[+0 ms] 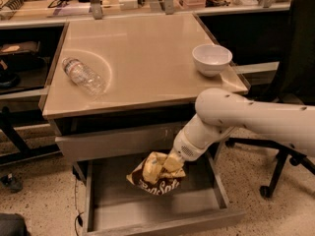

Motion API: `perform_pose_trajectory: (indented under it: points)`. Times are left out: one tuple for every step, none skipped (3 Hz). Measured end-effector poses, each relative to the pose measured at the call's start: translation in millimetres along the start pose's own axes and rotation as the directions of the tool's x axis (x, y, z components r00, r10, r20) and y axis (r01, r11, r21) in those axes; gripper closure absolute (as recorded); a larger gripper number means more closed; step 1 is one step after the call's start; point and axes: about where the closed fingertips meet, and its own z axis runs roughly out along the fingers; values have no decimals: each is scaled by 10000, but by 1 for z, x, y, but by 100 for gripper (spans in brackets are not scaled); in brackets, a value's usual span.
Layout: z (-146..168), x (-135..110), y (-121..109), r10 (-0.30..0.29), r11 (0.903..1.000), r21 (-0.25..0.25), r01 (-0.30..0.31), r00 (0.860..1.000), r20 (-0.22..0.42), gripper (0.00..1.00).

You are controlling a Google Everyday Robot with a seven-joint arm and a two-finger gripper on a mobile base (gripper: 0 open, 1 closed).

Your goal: Place brown chip bag into middle drawer

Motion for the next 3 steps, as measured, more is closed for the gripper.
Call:
perform_pose_trajectory:
  points:
    - [23, 10, -7, 393, 9991, 157, -395, 9991, 182, 100]
    - [57, 22, -22, 993, 9949, 109, -998, 9944, 364, 100]
    - [58, 23, -22, 1001, 9949, 94, -1005, 9943, 357, 100]
